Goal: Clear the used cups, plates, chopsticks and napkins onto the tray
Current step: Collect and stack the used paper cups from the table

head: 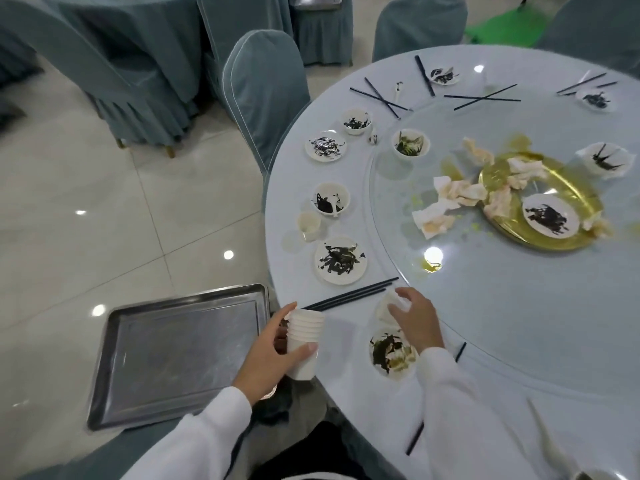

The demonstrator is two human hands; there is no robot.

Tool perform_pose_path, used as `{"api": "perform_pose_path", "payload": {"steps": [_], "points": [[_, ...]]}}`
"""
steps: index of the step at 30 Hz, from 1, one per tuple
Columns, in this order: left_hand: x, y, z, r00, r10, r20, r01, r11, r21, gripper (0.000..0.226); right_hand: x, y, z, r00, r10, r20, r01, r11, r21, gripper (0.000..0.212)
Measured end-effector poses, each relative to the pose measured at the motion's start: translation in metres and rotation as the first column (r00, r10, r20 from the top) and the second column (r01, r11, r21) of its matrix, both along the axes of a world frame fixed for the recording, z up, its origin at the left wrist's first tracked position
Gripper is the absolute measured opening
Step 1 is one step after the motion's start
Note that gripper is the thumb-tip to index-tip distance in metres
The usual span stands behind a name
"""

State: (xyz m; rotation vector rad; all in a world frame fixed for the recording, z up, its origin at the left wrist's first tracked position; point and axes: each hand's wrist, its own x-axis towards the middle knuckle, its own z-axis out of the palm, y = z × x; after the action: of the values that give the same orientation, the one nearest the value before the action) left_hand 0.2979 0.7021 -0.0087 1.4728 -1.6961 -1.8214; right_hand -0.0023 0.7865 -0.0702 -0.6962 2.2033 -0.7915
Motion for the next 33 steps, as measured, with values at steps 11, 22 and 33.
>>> {"api": "perform_pose_path", "payload": {"steps": [11,22,33], "points": [[-0.006,-0.012,-0.008,0.997,0.079,0.022,-0.079,0.997,-0.022,0.082,-0.024,-0.031,-0.017,0.953,0.299,0.039,-0.300,0.929,0.216,0.072],[0.010,-0.006,-0.002,0.997,0.073,0.006,-0.073,0.996,-0.046,0.084,-0.008,-0.031,0.028,0.999,0.039,0.012,-0.037,0.990,-0.134,0.064],[0.052,0.005,0.015,0.999,0.023,-0.028,-0.025,0.995,-0.096,0.076,0.114,-0.039,0.079,0.816,-0.112,0.567,0.382,0.841,-0.383,0.036]]}}
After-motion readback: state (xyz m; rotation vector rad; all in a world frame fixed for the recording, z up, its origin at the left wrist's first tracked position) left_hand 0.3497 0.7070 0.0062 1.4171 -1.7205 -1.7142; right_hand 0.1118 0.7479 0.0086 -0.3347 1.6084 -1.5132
